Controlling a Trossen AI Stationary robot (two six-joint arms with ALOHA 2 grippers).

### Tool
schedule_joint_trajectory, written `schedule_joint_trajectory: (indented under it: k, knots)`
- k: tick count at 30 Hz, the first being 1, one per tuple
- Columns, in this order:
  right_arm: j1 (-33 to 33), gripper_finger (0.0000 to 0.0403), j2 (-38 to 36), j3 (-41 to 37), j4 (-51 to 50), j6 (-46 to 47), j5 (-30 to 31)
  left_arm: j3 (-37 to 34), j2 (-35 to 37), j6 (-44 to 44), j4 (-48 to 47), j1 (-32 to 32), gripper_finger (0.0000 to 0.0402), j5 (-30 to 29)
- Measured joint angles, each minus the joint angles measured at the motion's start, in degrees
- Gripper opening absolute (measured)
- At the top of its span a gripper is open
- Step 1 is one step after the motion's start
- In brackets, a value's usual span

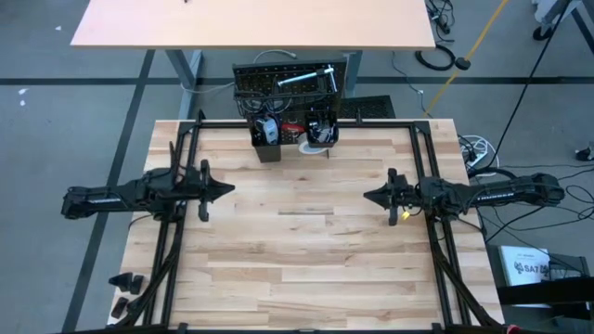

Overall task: Hang tools onto peg board
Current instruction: Return to Home Position

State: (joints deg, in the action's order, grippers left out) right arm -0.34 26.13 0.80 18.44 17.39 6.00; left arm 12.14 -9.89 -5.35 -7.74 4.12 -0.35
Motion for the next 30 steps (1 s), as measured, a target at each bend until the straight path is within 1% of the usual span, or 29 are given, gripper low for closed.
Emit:
schedule_joint_trajectory:
  k: [5, 9, 16, 21, 26, 30]
  knots:
    - [0.0, 0.0000, 0.0, 0.0, -0.8, 0.0, 0.0, -2.9, 0.0, -0.4, 2.9, 0.0, 0.0000, -0.2]
    - [0.0, 0.0000, 0.0, 0.0, -1.2, 0.0, 0.0, -6.3, 0.0, -1.9, 9.1, 0.0, 0.0000, -0.2]
    - [0.0, 0.0000, 0.0, 0.0, -2.1, 0.0, -0.1, -10.2, 0.0, -1.9, 12.4, 0.0, 0.0000, -0.1]
    - [0.0, 0.0000, 0.0, 0.0, -2.2, -1.1, -0.1, -11.7, 0.0, -1.8, 13.9, 0.0, 0.0000, 0.1]
    - [0.0, 0.0000, 0.0, 0.0, -2.4, -1.1, 0.7, -11.7, 0.0, 0.1, 12.1, 0.0, 0.0000, 0.1]
    - [0.0, 0.0000, 0.0, 0.0, -2.5, -0.3, 1.6, -11.7, 0.0, 0.3, 11.0, 0.0, 0.0000, -2.6]
